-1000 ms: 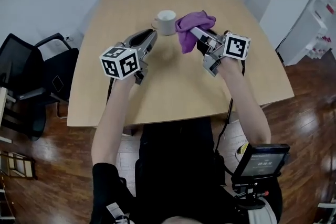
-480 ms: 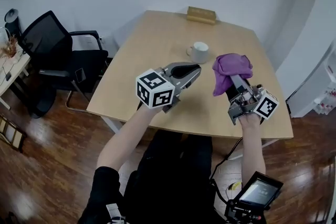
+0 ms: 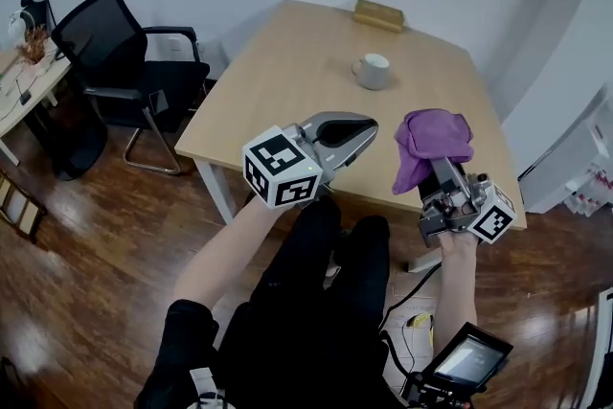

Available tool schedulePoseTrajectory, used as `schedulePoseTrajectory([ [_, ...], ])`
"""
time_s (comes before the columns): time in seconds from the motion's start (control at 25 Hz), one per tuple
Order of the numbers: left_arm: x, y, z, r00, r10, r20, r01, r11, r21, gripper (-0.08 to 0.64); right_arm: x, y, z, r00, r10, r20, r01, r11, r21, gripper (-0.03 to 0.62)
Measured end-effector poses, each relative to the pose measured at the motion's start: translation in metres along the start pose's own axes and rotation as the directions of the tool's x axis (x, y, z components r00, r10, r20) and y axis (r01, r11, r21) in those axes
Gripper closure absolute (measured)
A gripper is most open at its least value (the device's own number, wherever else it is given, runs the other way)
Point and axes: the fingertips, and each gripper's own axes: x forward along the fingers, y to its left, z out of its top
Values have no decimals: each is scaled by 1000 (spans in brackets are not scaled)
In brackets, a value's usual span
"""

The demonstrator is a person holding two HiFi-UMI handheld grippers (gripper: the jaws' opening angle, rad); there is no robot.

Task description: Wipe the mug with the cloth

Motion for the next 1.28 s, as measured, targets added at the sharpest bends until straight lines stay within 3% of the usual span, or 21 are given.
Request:
schedulePoseTrajectory([
  [0.4,-52,-120,22,1000,-21,9,21,999,30,537,-48,117,-22,1000,-1,1,1,1000,-18,515],
  [0.6,-78,-180,38,999,-28,21,27,999,46,537,-63,187,-33,999,41,14,-41,999,17,515],
  [0.96,-121,-277,63,996,-55,72,50,997,67,537,-110,299,-41,996,77,49,-74,995,-63,515],
  [1.08,-128,-304,67,995,-69,78,63,995,77,537,-127,323,-43,995,76,59,-70,992,-110,515],
  [1.28,-132,-329,74,994,-90,57,85,993,82,537,-131,342,-44,994,82,69,-75,992,-101,515],
])
